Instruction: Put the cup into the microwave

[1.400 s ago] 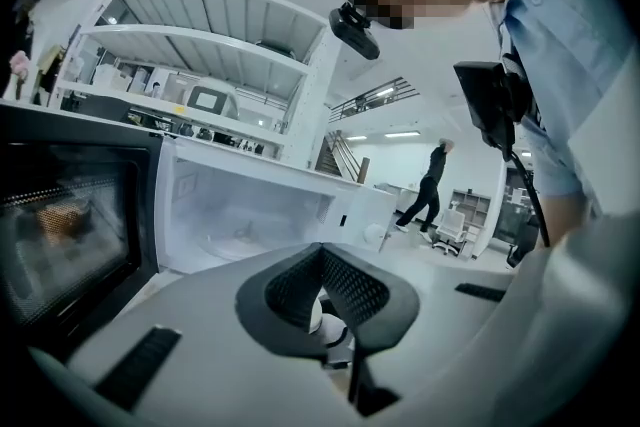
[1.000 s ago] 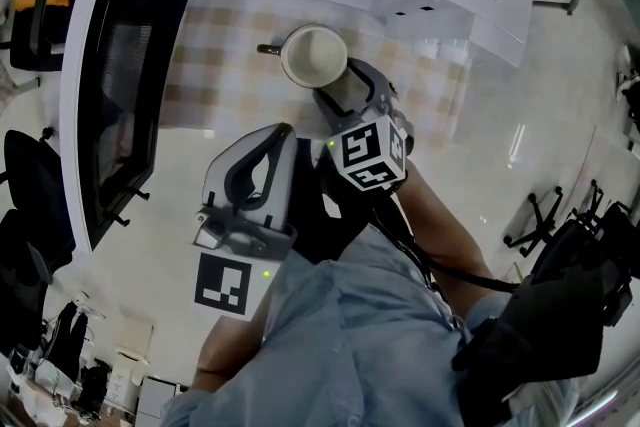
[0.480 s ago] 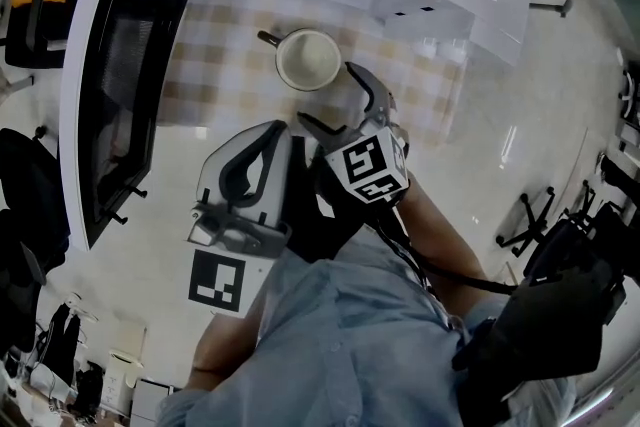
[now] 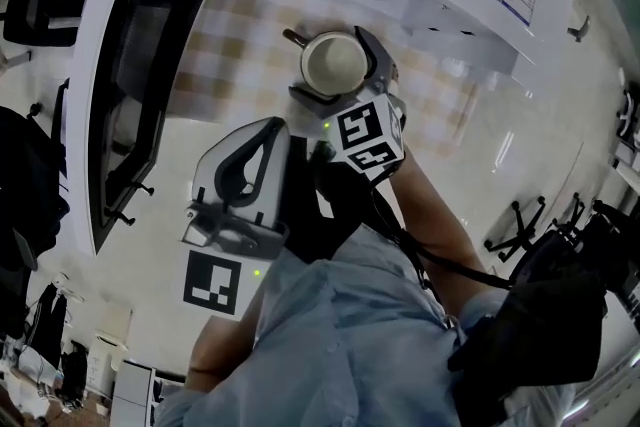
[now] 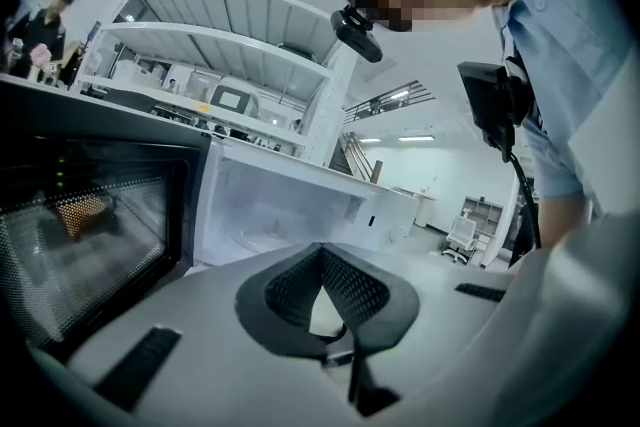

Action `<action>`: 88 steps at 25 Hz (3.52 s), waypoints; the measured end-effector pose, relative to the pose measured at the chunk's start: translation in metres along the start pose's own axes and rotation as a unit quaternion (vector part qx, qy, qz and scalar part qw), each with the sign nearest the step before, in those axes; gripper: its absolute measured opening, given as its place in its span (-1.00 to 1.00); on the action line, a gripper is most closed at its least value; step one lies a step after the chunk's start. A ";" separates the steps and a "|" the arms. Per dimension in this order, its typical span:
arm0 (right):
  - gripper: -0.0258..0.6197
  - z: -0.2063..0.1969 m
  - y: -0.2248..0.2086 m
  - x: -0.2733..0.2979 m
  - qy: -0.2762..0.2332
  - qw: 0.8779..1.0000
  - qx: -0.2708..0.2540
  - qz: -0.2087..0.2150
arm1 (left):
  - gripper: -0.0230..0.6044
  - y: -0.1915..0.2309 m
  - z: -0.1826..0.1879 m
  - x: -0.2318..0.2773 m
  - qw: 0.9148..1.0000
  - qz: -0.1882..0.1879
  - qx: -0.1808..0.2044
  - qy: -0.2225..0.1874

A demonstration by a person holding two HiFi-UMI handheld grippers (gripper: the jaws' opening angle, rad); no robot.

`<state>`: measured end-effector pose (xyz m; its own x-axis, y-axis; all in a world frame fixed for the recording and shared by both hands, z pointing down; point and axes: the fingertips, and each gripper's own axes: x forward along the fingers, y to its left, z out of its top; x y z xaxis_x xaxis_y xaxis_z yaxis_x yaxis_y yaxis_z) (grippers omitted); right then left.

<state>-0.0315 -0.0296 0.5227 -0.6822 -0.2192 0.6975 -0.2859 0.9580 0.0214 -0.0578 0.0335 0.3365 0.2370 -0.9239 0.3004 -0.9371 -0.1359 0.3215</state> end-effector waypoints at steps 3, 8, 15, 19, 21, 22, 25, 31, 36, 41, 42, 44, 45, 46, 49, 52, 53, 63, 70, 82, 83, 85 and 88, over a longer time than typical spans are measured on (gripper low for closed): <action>0.86 0.002 -0.003 0.001 -0.017 1.000 0.007 -0.007 | -0.91 0.010 0.000 -0.001 1.000 0.007 -0.007 0.001; 0.78 0.005 -0.009 -0.003 -0.034 0.998 0.019 -0.040 | -0.91 0.015 -0.002 0.001 1.000 0.009 -0.011 0.006; 0.73 0.009 -0.013 -0.009 -0.057 0.997 0.029 -0.036 | -0.91 0.013 -0.004 0.007 1.000 0.005 -0.010 0.007; 0.74 0.001 -0.010 -0.012 -0.007 1.000 -0.020 -0.011 | -0.91 0.005 -0.001 0.012 1.000 -0.004 -0.006 0.005; 0.74 0.004 -0.009 -0.017 0.010 0.999 -0.039 0.000 | -0.91 0.004 0.000 0.012 1.000 -0.004 -0.005 0.003; 0.74 0.008 -0.008 -0.018 0.013 0.999 -0.047 0.006 | -0.91 0.003 0.001 0.011 1.000 -0.003 -0.005 0.001; 0.76 0.016 -0.004 -0.013 0.024 0.997 -0.061 0.029 | -0.91 0.000 0.002 0.009 1.000 -0.001 -0.009 -0.002; 0.82 0.009 0.002 0.002 0.071 0.993 -0.054 0.077 | -0.91 0.006 0.003 0.008 1.000 0.004 -0.015 0.000; 0.82 0.012 -0.003 0.000 0.051 0.997 -0.034 0.055 | -0.91 0.017 0.006 0.008 1.000 0.013 -0.013 -0.001; 0.82 0.017 -0.005 -0.004 0.034 0.998 -0.016 0.048 | -0.91 0.015 0.003 0.010 1.000 0.010 -0.013 0.003; 0.82 0.019 -0.006 -0.005 0.031 0.998 -0.016 0.046 | -0.91 0.013 0.003 0.011 1.000 0.007 -0.012 0.004; 0.82 0.023 -0.006 -0.008 0.025 0.999 -0.018 0.044 | -0.91 0.009 0.003 0.011 1.000 0.004 -0.011 0.002; 0.82 0.025 -0.006 -0.010 0.022 0.999 -0.021 0.043 | -0.91 0.006 0.004 0.011 1.000 0.003 -0.011 0.000; 0.82 0.028 -0.007 -0.014 0.020 0.999 -0.023 0.043 | -0.91 0.003 0.005 0.011 1.000 0.003 -0.011 -0.002; 0.82 0.040 -0.009 -0.025 0.014 0.999 -0.020 0.038 | -0.91 -0.008 0.010 0.009 1.000 -0.003 -0.006 -0.005; 0.82 0.058 -0.012 -0.038 0.005 0.999 -0.017 0.029 | -0.91 -0.018 0.021 0.011 1.000 -0.014 0.001 -0.012; 0.82 0.064 -0.013 -0.041 0.003 1.000 -0.015 0.025 | -0.91 -0.020 0.026 0.013 1.000 -0.018 0.002 -0.016; 0.82 0.110 -0.047 -0.028 -0.001 1.000 0.016 -0.019 | -0.91 -0.004 0.058 0.027 0.999 -0.046 0.023 -0.009; 0.82 0.121 -0.073 -0.001 0.019 0.998 0.042 -0.046 | -0.91 0.020 0.069 0.044 0.998 -0.063 0.016 0.002; 0.83 0.117 -0.093 0.022 0.036 0.996 0.051 -0.071 | -0.91 0.036 0.066 0.054 0.997 -0.077 0.011 0.020; 0.83 0.117 -0.095 0.023 0.034 0.995 0.050 -0.075 | -0.91 0.038 0.066 0.054 0.997 -0.076 0.011 0.020; 0.83 0.120 -0.098 0.025 0.028 0.995 0.045 -0.081 | -0.91 0.042 0.065 0.053 0.997 -0.072 0.011 0.020; 0.83 0.119 -0.097 0.028 0.024 0.995 0.041 -0.085 | -0.91 0.045 0.064 0.052 0.997 -0.070 0.007 0.023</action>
<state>-0.1033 -0.1512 0.4548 -0.5870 -0.3649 0.7227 -0.4496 0.8893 0.0838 -0.1042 -0.0437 0.3098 0.3772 -0.8783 0.2939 -0.8974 -0.2682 0.3502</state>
